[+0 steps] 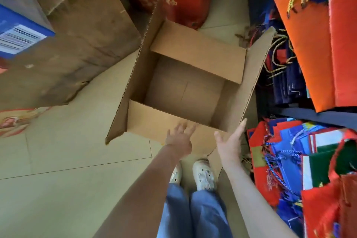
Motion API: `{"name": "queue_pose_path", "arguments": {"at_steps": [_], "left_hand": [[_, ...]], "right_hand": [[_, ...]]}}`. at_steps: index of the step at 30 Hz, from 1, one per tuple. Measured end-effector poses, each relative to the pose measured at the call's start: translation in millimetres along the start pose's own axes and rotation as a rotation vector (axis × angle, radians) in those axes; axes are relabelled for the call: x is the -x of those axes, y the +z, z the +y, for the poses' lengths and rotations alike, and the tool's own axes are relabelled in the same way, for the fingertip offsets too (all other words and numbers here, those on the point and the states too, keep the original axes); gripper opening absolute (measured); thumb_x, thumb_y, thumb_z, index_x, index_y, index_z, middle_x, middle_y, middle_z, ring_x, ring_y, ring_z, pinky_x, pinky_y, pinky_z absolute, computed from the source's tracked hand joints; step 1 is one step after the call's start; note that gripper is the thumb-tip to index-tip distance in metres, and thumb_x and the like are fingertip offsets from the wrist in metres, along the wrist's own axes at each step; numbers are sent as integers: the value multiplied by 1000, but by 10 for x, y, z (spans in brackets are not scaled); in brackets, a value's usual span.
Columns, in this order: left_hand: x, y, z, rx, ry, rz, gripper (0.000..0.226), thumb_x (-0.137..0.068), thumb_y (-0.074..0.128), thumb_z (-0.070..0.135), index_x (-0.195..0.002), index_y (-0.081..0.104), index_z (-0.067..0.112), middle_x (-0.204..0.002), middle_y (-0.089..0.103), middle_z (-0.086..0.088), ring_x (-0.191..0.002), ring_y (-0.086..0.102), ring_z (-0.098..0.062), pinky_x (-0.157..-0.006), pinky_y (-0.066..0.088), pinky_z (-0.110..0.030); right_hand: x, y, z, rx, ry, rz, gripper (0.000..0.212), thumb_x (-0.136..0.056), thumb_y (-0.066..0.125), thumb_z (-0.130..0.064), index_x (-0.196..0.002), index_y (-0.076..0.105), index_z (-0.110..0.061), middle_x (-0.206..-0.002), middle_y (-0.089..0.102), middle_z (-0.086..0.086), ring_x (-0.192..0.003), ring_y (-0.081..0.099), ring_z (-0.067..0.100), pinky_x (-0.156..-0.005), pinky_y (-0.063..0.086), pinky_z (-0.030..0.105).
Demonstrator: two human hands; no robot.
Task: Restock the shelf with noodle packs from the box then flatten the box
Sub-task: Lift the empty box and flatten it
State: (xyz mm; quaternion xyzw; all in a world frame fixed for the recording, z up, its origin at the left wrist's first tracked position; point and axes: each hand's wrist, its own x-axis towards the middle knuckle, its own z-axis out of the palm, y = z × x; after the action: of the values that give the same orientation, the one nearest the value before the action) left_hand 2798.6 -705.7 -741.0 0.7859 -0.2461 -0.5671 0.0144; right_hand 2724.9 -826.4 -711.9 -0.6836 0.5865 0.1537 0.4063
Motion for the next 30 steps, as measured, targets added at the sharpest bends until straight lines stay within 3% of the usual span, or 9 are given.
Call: {"name": "queue_pose_path", "arguments": {"at_steps": [3, 6, 9, 12, 17, 19, 24, 27, 30], "left_hand": [[-210, -65, -15, -30, -16, 83, 60, -98, 39, 20, -151, 12, 27, -157, 15, -9, -142, 20, -29, -115, 19, -44], [-379, -294, 65, -170, 74, 360, 66, -93, 48, 44, -146, 20, 17, -146, 30, -9, -130, 35, -27, -106, 32, -39], [-608, -524, 143, -413, 213, 507, 102, -81, 59, 59, -150, -6, 21, -157, 3, -11, -144, 11, -28, -116, 12, -51], [-879, -702, 187, -693, 182, 517, 128, -70, 63, 69, -144, -30, 22, -152, -31, -13, -143, -22, -30, -108, -10, -63], [-1207, -932, 494, -873, 121, 558, 141, -62, 71, 65, -136, -41, 22, -150, -34, -16, -139, -27, -38, -103, -14, -67], [-1275, -981, 600, -810, 95, 536, 135, -63, 60, 76, -137, -39, 22, -155, -21, -16, -142, -20, -37, -106, -14, -66], [-1461, -875, 413, -589, 6, 311, 84, -88, 22, 67, -152, 4, 15, -156, 22, -8, -147, 9, -24, -112, -13, -57], [-1442, -645, 243, -502, 3, 318, 65, -99, 23, 42, -152, 4, 10, -158, 17, -8, -147, 7, -21, -116, -7, -49], [-1155, -472, 234, -180, 98, 501, 63, -92, 38, 13, -150, 15, 6, -156, 21, -10, -145, 14, -21, -119, 0, -36]], "right_hand": [[-66, 103, 51, 10, -102, 38, 97, -88, 63, -13, -150, -11, -25, -153, 23, 19, -135, 34, 35, -103, 34, 42], [-108, 238, 73, 34, -133, 122, 90, -90, 58, -13, -150, -7, -28, -148, 33, 18, -129, 41, 36, -97, 40, 43], [-134, 316, 77, 24, -121, 209, 80, -92, 51, -8, -151, 0, -28, -145, 39, 15, -124, 47, 35, -91, 44, 43], [-169, 368, 107, 17, -107, 248, 80, -90, 46, 1, -150, 3, -30, -143, 42, 14, -120, 51, 35, -87, 46, 41], [-217, 463, 98, -26, -121, 283, 79, -88, 41, 2, -150, 6, -32, -135, 48, 15, -115, 53, 36, -78, 42, 32], [-247, 434, 74, -52, -135, 289, 75, -88, 39, 3, -150, 10, -29, -140, 45, 11, -119, 51, 33, -79, 39, 30], [-452, 241, -133, -45, -181, 265, 60, -95, 38, -8, -149, 18, -26, -147, 39, 5, -122, 50, 29, -87, 43, 35], [-595, 244, -234, -121, -215, 154, 58, -99, 37, -22, -150, 12, -30, -151, 34, 3, -134, 37, 22, -100, 34, 30], [-615, 342, -258, -208, -263, 72, 64, -98, 40, -29, -150, 4, -33, -157, 21, -3, -141, 26, 15, -106, 24, 22]]}}
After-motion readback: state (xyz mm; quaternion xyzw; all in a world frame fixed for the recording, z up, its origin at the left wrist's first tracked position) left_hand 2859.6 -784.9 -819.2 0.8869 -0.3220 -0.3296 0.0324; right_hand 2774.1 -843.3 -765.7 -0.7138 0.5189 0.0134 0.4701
